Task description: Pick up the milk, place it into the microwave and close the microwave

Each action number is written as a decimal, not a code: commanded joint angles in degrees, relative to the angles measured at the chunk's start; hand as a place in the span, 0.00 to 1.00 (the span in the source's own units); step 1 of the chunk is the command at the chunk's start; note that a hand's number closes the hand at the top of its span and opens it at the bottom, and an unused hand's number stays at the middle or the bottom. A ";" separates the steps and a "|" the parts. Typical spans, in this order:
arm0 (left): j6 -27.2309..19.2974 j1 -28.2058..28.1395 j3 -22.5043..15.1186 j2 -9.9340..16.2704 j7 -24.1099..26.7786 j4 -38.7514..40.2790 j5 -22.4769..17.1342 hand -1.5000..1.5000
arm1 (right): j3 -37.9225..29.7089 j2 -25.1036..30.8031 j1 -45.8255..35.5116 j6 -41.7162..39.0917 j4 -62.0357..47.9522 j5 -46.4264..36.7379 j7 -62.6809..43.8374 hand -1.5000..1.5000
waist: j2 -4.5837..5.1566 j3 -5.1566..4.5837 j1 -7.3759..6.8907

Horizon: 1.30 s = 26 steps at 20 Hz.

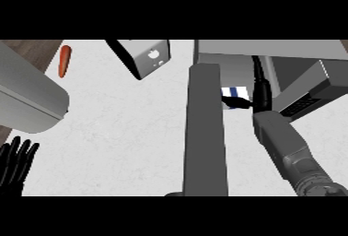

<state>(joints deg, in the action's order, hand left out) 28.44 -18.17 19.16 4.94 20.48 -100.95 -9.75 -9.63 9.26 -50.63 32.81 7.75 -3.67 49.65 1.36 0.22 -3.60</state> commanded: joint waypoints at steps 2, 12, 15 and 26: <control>0.64 -4.74 -1.97 -2.18 0.92 -3.25 2.14 0.00 | -1.91 -3.59 2.88 -3.97 1.31 2.18 3.44 0.00 | -0.73 -0.10 1.38; 7.84 -5.02 -6.40 -0.90 -1.37 -3.70 -0.74 0.00 | -1.14 -7.58 11.82 -20.80 5.85 4.11 8.85 0.00 | -1.43 -0.20 3.38; 8.13 -5.51 -9.24 -2.26 -2.38 -5.23 0.56 0.00 | -0.55 -7.69 16.16 -26.04 7.61 4.51 11.87 0.00 | -1.44 -0.19 3.52; 5.10 -1.18 -21.21 -4.83 -4.73 -4.98 11.61 1.00 | 4.67 -8.49 33.83 -30.63 31.21 6.76 6.49 0.00 | -1.95 -0.33 5.30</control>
<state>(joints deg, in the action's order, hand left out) 36.09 -20.69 3.84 1.75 16.99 -106.00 -3.01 -5.71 1.12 -20.97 5.39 31.15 1.32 57.86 -0.50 -0.07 1.31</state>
